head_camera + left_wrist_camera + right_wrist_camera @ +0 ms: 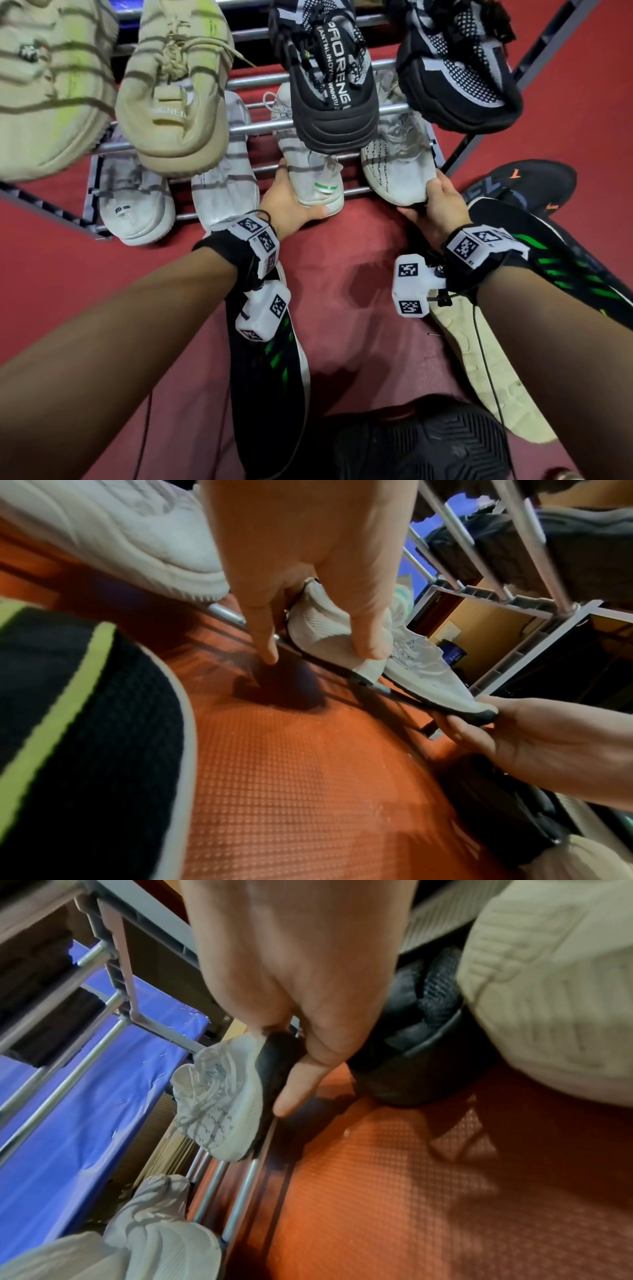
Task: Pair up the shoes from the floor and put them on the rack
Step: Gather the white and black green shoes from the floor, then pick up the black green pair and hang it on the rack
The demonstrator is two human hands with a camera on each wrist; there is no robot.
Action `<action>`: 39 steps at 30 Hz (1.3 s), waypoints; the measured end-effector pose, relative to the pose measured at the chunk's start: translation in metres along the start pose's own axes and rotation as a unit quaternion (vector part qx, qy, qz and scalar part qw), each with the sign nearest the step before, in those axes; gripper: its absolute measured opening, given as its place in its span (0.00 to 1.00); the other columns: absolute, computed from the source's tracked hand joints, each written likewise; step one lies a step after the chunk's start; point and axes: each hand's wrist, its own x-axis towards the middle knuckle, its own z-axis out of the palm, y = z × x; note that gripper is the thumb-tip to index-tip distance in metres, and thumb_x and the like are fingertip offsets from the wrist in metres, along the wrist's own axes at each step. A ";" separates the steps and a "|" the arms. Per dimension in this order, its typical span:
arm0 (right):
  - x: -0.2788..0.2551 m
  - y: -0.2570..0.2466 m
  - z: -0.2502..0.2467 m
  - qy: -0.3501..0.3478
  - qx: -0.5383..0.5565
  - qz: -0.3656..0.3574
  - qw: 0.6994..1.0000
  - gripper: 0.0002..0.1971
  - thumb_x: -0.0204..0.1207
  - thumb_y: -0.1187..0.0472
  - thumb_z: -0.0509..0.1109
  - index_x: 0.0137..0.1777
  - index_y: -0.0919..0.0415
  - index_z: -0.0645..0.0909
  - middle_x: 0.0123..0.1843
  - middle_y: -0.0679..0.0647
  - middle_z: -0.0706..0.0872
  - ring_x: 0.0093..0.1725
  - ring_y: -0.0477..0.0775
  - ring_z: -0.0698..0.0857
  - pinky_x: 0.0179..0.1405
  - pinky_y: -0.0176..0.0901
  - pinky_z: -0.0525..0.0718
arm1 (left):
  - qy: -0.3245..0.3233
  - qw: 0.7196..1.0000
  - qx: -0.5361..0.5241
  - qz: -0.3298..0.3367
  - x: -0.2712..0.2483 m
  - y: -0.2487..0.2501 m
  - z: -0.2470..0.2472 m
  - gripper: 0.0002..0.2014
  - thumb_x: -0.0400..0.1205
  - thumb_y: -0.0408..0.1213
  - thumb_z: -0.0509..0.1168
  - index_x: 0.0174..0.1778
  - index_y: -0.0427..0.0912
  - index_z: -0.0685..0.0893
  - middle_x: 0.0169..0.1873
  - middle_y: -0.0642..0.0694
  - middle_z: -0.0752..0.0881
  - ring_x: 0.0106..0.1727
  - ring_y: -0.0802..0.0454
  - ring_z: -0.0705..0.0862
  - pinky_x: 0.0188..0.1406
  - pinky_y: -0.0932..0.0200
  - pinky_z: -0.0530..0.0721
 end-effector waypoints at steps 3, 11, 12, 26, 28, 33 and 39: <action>-0.002 -0.004 -0.004 -0.006 0.043 0.037 0.998 0.16 0.83 0.64 0.53 0.68 0.57 0.72 0.57 0.52 0.81 0.54 0.52 0.83 0.28 0.40 0.87 | -0.005 1.000 0.018 -0.009 -0.002 0.002 -0.004 0.46 0.66 0.37 0.80 0.75 0.35 0.61 0.65 0.49 0.77 0.64 0.57 0.76 0.56 0.73 0.70; -0.019 -0.005 -0.002 -0.023 0.086 0.036 0.995 0.23 0.81 0.79 0.55 0.74 0.66 0.69 0.63 0.60 0.79 0.43 0.56 0.86 0.37 0.43 0.91 | -0.001 0.997 0.068 -0.025 -0.029 0.011 -0.019 0.39 0.73 0.38 0.74 0.76 0.35 0.62 0.70 0.43 0.77 0.68 0.47 0.78 0.70 0.51 0.76; -0.019 -0.006 -0.003 -0.019 0.079 0.028 0.996 0.23 0.81 0.79 0.55 0.75 0.67 0.69 0.64 0.61 0.79 0.45 0.55 0.86 0.37 0.42 0.91 | -0.003 0.998 0.066 -0.025 -0.035 0.013 -0.022 0.37 0.73 0.37 0.73 0.75 0.34 0.62 0.70 0.44 0.76 0.67 0.48 0.79 0.69 0.54 0.76; -0.110 0.026 -0.018 -0.224 -0.279 0.077 0.931 0.08 0.80 0.71 0.63 0.46 0.57 0.79 0.33 0.50 0.84 0.20 0.39 0.82 0.20 0.30 0.79 | -0.284 0.835 0.456 0.117 -0.104 0.016 -0.046 0.21 0.78 0.40 0.67 0.67 0.40 0.76 0.63 0.39 0.77 0.66 0.41 0.74 0.68 0.55 0.69; -0.136 0.030 -0.031 -0.329 -0.425 0.081 0.839 0.07 0.80 0.69 0.65 0.54 0.59 0.79 0.38 0.49 0.83 0.29 0.37 0.83 0.30 0.26 0.79 | -0.307 0.815 0.473 0.134 -0.105 0.020 -0.039 0.22 0.78 0.44 0.67 0.67 0.42 0.76 0.64 0.41 0.76 0.67 0.42 0.72 0.69 0.52 0.71; -0.189 0.052 -0.069 -0.433 -0.611 0.103 0.654 0.21 0.79 0.53 0.69 0.70 0.59 0.77 0.64 0.53 0.82 0.62 0.49 0.79 0.58 0.29 0.70 | -0.251 0.784 0.560 0.094 -0.102 -0.004 -0.027 0.33 0.74 0.58 0.68 0.71 0.46 0.71 0.74 0.45 0.66 0.74 0.43 0.63 0.71 0.42 0.68; -0.200 0.070 -0.090 -0.413 -0.632 0.079 0.651 0.22 0.74 0.52 0.74 0.67 0.54 0.78 0.55 0.43 0.79 0.57 0.43 0.78 0.60 0.33 0.70 | -0.240 0.806 0.536 0.077 -0.113 -0.033 -0.030 0.38 0.71 0.56 0.72 0.74 0.42 0.68 0.78 0.43 0.61 0.80 0.43 0.56 0.75 0.43 0.61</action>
